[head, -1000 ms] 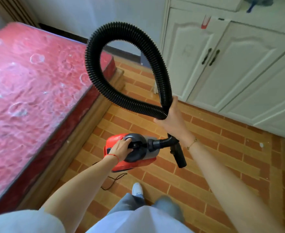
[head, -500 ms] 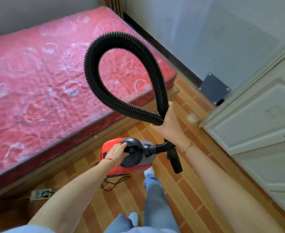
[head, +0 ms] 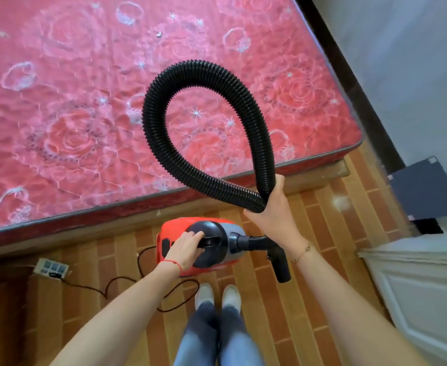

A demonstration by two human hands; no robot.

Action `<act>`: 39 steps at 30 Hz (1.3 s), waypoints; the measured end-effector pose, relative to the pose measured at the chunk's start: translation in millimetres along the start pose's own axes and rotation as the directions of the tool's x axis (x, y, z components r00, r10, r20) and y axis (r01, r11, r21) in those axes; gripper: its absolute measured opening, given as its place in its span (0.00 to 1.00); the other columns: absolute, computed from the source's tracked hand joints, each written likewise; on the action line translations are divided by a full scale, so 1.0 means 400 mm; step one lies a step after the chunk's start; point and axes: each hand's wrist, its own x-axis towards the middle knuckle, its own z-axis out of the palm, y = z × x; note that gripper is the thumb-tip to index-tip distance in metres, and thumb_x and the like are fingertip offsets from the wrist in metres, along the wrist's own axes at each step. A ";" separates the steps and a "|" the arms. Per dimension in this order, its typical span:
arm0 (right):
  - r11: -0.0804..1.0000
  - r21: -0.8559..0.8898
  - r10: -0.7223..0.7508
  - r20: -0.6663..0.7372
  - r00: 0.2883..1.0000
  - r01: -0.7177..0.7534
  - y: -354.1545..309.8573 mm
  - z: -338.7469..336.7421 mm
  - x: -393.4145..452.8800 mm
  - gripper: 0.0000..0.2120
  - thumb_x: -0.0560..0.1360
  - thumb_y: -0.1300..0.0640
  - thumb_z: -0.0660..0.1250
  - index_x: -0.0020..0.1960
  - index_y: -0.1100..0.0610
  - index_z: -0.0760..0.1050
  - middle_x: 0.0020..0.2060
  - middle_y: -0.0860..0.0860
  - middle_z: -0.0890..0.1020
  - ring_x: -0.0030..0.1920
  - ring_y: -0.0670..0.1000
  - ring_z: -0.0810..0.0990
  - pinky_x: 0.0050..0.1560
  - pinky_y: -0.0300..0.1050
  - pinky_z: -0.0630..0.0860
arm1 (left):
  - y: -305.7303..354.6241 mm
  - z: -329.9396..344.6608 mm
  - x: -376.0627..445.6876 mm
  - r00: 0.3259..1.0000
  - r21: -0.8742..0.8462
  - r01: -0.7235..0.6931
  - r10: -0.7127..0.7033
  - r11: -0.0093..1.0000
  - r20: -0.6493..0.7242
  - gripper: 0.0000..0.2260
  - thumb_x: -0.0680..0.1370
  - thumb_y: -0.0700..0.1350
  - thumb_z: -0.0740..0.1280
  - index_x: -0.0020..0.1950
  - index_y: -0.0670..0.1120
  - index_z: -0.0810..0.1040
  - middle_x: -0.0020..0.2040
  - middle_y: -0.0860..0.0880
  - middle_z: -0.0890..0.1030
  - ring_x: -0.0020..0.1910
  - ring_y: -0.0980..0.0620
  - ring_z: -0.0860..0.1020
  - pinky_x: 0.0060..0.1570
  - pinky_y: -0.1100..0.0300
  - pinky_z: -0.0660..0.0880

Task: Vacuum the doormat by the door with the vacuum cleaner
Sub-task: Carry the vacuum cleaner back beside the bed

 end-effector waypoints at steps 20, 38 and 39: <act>0.995 -0.086 -0.044 0.092 0.995 0.052 0.500 0.385 0.387 0.31 0.64 0.54 0.72 0.57 0.46 0.55 0.45 0.52 0.75 0.45 0.53 0.79 0.39 0.56 0.79 | -0.223 0.398 0.497 0.996 -0.130 0.094 -0.091 0.987 0.022 0.17 0.79 0.44 0.63 0.68 0.45 0.69 0.57 0.43 0.76 0.58 0.43 0.73 0.56 0.50 0.72; 0.973 -0.184 -0.127 0.087 0.988 0.141 0.588 0.503 0.406 0.40 0.64 0.55 0.75 0.68 0.57 0.57 0.58 0.52 0.70 0.57 0.52 0.72 0.52 0.50 0.77 | -0.251 0.492 0.582 0.987 -0.112 0.161 -0.159 0.981 0.027 0.21 0.79 0.42 0.62 0.72 0.46 0.65 0.65 0.40 0.73 0.59 0.39 0.75 0.51 0.47 0.77; 0.969 -0.197 -0.132 0.081 0.988 0.146 0.587 0.505 0.406 0.41 0.64 0.54 0.76 0.69 0.57 0.57 0.59 0.52 0.70 0.58 0.52 0.72 0.54 0.53 0.76 | -0.247 0.493 0.582 0.986 -0.117 0.166 -0.165 0.979 0.024 0.21 0.79 0.42 0.62 0.72 0.46 0.65 0.65 0.40 0.73 0.59 0.39 0.75 0.51 0.47 0.77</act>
